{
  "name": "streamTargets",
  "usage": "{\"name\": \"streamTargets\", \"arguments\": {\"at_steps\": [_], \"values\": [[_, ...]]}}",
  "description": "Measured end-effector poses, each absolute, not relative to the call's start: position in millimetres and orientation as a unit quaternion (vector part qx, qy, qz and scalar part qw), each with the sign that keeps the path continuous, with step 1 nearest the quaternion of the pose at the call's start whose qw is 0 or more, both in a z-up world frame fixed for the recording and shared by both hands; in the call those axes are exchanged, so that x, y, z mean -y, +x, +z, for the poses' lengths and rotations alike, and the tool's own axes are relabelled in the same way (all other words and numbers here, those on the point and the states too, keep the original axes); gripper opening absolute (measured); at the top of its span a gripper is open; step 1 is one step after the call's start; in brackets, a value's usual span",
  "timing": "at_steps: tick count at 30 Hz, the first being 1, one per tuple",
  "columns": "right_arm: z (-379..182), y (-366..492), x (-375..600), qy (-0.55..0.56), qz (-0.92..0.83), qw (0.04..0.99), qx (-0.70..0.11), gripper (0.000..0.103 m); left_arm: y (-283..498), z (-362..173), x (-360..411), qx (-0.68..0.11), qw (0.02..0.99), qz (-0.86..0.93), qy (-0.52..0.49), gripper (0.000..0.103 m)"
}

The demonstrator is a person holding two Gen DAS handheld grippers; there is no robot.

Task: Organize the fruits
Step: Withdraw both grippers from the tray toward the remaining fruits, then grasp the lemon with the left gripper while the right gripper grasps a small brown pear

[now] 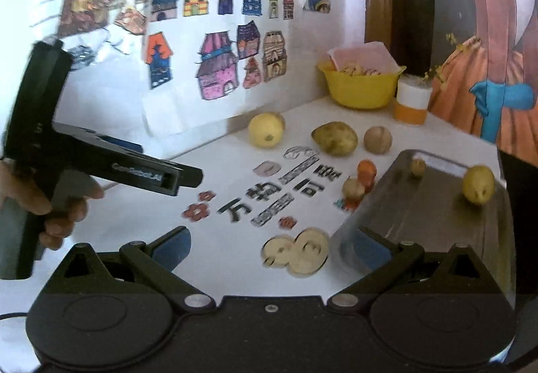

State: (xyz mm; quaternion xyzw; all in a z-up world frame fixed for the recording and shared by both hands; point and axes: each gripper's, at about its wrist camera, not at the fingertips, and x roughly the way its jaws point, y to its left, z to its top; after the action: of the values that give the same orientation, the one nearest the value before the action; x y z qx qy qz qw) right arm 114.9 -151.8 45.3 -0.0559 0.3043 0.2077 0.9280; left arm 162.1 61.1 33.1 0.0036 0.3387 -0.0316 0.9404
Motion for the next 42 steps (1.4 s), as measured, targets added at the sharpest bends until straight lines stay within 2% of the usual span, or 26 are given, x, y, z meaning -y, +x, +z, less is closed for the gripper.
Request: {"name": "streamTargets", "arguments": {"at_steps": [7,10,22,27,30,37,42], "values": [[37,152,153,-0.067,0.186,0.936,-0.293,0.102,195,30,-49,-0.335,0.941,-0.047,-0.002,0.102],[33,165,154,-0.072,0.176,0.939,-0.287,0.098,210,29,-42,-0.329,0.943,-0.050,0.002,0.102],[5,209,151,-0.056,0.134,0.942,-0.301,0.072,265,8,-30,-0.318,0.948,-0.028,0.010,0.102],[-6,224,152,-0.083,0.118,0.938,-0.316,0.054,283,1,-30,-0.312,0.950,-0.014,0.011,0.102],[-11,230,151,-0.090,0.119,0.935,-0.322,0.050,292,-3,-31,-0.309,0.951,-0.008,0.005,0.102],[-15,239,146,-0.118,0.111,0.932,-0.323,0.049,311,-11,-32,-0.313,0.950,-0.002,-0.005,0.096],[-19,241,144,-0.141,0.110,0.929,-0.323,0.040,321,-15,-36,-0.317,0.948,0.003,-0.018,0.089]]}}
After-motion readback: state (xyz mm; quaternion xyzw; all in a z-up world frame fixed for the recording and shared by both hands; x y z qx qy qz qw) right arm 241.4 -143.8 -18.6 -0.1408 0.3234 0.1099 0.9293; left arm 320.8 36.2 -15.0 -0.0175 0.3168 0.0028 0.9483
